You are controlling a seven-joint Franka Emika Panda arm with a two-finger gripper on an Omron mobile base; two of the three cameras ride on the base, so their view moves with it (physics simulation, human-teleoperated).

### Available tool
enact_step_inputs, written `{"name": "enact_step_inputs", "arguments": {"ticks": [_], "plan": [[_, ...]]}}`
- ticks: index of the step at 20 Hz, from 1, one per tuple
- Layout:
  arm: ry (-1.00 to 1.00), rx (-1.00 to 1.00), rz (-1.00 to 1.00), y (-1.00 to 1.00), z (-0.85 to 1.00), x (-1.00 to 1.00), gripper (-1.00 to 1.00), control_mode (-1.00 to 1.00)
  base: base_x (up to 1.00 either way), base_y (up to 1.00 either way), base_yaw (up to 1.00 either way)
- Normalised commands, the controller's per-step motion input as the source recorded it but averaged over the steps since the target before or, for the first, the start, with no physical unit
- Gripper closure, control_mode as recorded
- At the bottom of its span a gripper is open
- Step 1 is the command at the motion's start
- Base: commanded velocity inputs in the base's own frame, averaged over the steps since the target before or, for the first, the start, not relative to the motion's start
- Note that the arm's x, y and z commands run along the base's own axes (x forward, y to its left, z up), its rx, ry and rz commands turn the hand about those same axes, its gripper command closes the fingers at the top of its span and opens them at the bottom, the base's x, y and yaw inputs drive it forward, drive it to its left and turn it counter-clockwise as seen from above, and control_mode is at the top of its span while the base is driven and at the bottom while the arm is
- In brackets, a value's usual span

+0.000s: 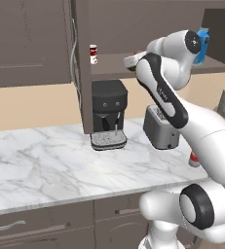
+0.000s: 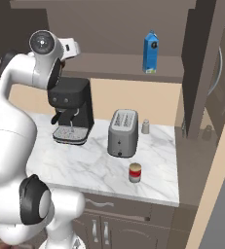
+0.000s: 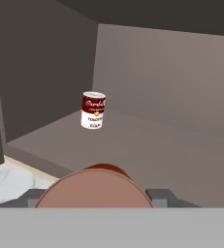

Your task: Pick the cans from the counter and place them in their designated side in the cabinet.

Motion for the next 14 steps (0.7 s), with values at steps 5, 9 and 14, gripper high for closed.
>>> {"name": "enact_step_inputs", "arguments": {"ticks": [5,9,14], "plan": [[0.03,0.00,0.00,0.06,0.00,0.18,1.00,-1.00,0.00,0.00,0.00],[0.03,0.00,0.00,0.07,0.00,0.18,1.00,-1.00,0.00,0.00,0.00],[0.02,0.00,0.00,0.08,0.00,0.19,1.00,-1.00,0.00,0.00,0.00]]}}
